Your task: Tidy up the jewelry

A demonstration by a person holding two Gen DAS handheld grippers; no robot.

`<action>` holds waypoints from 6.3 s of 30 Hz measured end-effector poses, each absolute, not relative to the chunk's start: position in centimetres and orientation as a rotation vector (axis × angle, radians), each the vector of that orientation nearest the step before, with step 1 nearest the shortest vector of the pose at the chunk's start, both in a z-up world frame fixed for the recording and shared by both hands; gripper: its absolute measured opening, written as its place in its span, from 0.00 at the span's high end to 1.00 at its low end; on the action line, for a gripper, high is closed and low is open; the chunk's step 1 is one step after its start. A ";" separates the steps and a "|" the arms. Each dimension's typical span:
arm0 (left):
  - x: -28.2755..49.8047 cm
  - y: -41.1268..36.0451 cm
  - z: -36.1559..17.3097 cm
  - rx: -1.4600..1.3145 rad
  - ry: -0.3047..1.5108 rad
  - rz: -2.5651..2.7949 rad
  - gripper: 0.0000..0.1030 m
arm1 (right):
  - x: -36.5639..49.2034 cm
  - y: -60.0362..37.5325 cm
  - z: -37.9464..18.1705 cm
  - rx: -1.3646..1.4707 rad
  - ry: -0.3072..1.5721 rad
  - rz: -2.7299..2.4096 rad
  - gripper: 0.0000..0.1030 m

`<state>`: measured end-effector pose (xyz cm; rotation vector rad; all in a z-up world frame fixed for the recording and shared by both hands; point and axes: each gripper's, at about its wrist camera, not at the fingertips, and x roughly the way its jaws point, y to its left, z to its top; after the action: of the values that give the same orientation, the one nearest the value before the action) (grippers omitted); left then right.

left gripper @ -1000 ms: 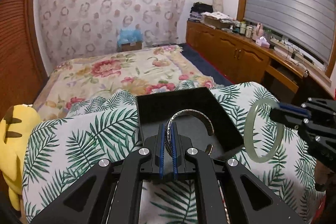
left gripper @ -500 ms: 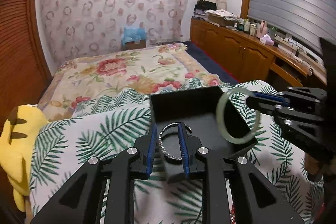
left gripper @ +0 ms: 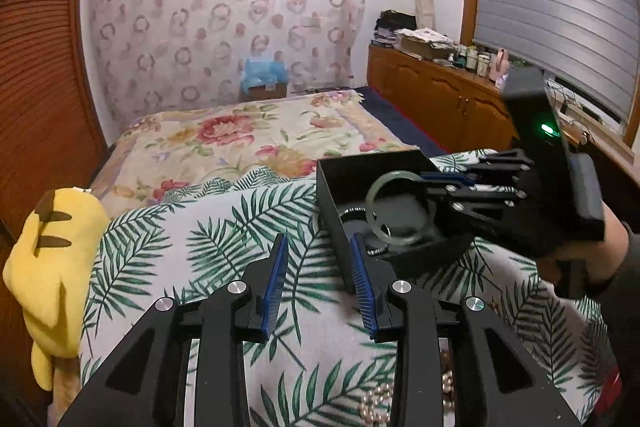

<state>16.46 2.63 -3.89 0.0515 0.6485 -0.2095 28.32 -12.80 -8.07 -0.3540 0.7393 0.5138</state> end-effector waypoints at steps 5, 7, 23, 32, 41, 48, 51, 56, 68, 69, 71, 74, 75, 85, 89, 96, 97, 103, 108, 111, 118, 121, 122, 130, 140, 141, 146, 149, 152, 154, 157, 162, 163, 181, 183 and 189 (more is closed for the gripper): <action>15.3 2.6 -4.6 0.054 0.658 -0.222 0.71 | 28.8 -12.8 -8.0 -0.335 0.753 0.518 0.90; 14.9 2.6 -4.9 0.052 0.664 -0.230 0.71 | 28.9 -12.7 -7.8 -0.331 0.751 0.522 0.90; 11.5 0.8 -7.4 0.057 0.720 -0.289 0.70 | 20.9 -16.2 -5.4 -0.241 0.658 0.622 0.90; 9.3 0.6 -8.3 0.040 0.741 -0.302 0.70 | 16.3 -18.4 -6.8 -0.212 0.691 0.633 0.87; 8.1 0.8 -9.2 0.032 0.774 -0.307 0.70 | 14.0 -19.5 -9.1 -0.144 0.771 0.662 0.75; 7.8 0.3 -10.1 0.043 0.805 -0.314 0.70 | 13.7 -19.1 -10.2 -0.159 0.798 0.634 0.69; 7.9 0.2 -10.3 0.047 0.813 -0.315 0.70 | 13.8 -18.8 -10.4 -0.166 0.806 0.623 0.62; 7.9 -0.2 -10.7 0.054 0.823 -0.316 0.70 | 14.3 -18.4 -11.1 -0.175 0.834 0.598 0.61; 8.2 -0.2 -11.2 0.054 0.847 -0.315 0.70 | 15.0 -19.8 -11.6 -0.125 0.872 0.619 0.62; 8.2 -0.3 -11.3 0.053 0.847 -0.315 0.70 | 15.0 -20.0 -11.5 -0.129 0.871 0.611 0.64; 8.2 -0.3 -11.3 0.054 0.847 -0.315 0.70 | 15.0 -20.2 -11.4 -0.138 0.866 0.597 0.67; 8.2 -0.3 -11.3 0.053 0.847 -0.315 0.70 | 15.2 -20.6 -11.3 -0.133 0.869 0.592 0.69; 8.2 -0.3 -11.3 0.053 0.847 -0.315 0.70 | 15.3 -20.6 -11.4 -0.126 0.871 0.592 0.69; 8.2 -0.3 -11.3 0.051 0.849 -0.316 0.69 | 16.1 -20.8 -12.0 -0.060 0.903 0.614 0.68; 8.2 -0.3 -11.3 0.052 0.849 -0.316 0.69 | 15.9 -20.9 -11.6 -0.062 0.893 0.615 0.75; 8.2 -0.2 -11.3 0.051 0.849 -0.316 0.69 | 15.3 -20.5 -10.4 -0.131 0.835 0.583 0.78; 8.2 -0.2 -11.3 0.051 0.849 -0.316 0.69 | 15.2 -20.5 -10.2 -0.139 0.822 0.577 0.78; 8.2 -0.2 -11.3 0.051 0.849 -0.316 0.69 | 14.6 -20.6 -8.8 -0.218 0.738 0.522 0.78; 8.2 -0.2 -11.3 0.050 0.849 -0.316 0.69 | 14.6 -20.7 -7.8 -0.267 0.706 0.496 0.78; 8.2 -0.2 -11.3 0.051 0.849 -0.316 0.69 | 14.4 -20.4 -7.5 -0.338 0.688 0.467 0.78; 8.2 -0.2 -11.3 0.049 0.849 -0.316 0.69 | 15.0 -19.8 -7.9 -0.536 0.669 0.379 0.79; 8.3 -0.1 -11.3 0.048 0.849 -0.314 0.69 | 15.1 -19.6 -7.4 -0.592 0.641 0.353 0.79; 8.3 -0.1 -11.3 0.047 0.849 -0.314 0.69 | 15.1 -19.5 -7.3 -0.602 0.635 0.350 0.79; 8.4 -0.3 -11.6 0.049 0.850 -0.322 0.76 | 15.3 -19.3 -6.1 -0.643 0.593 0.323 0.79; 8.7 -0.7 -11.5 0.045 0.854 -0.331 0.88 | 14.1 -17.9 -4.4 -0.676 0.540 0.400 0.79; 8.7 -0.6 -11.5 0.042 0.854 -0.331 0.88 | 13.9 -17.7 -4.4 -0.696 0.525 0.390 0.79; 8.9 -0.4 -11.5 0.034 0.856 -0.333 0.88 | 14.6 -18.0 -4.9 -0.663 0.573 0.416 0.79; 9.0 -0.3 -11.5 0.030 0.858 -0.331 0.88 | 14.8 -18.3 -4.3 -0.592 0.595 0.459 0.91; 9.0 -0.4 -11.5 0.039 0.857 -0.324 0.88 | 15.0 -18.2 -4.2 -0.585 0.595 0.455 1.00; 9.0 -0.4 -11.5 0.041 0.856 -0.321 0.88 | 15.1 -18.2 -4.2 -0.582 0.598 0.457 1.00; 9.0 -0.4 -11.5 0.038 0.857 -0.321 0.88 | 15.2 -18.0 -4.5 -0.573 0.608 0.471 1.00; 9.0 -0.4 -11.6 0.038 0.857 -0.322 0.88 | 16.1 -19.1 -5.1 -0.511 0.649 0.485 1.00; 9.0 -0.4 -11.6 0.037 0.857 -0.322 0.88 | 16.3 -19.4 -5.2 -0.498 0.654 0.483 1.00; 9.0 -0.5 -11.6 0.037 0.857 -0.322 0.88 | 18.3 -22.8 -9.0 -0.342 0.807 0.530 0.64; 9.0 -0.4 -11.6 0.036 0.857 -0.323 0.88 | 17.9 -23.5 -9.8 -0.322 0.829 0.505 0.64; 9.0 -0.4 -11.6 0.040 0.857 -0.322 0.88 | 16.8 -25.1 -11.6 -0.254 0.865 0.469 0.67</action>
<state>8.98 -0.43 -11.58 0.0396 0.8567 -0.3223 16.75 -25.12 -11.62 -0.2535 0.8648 0.4694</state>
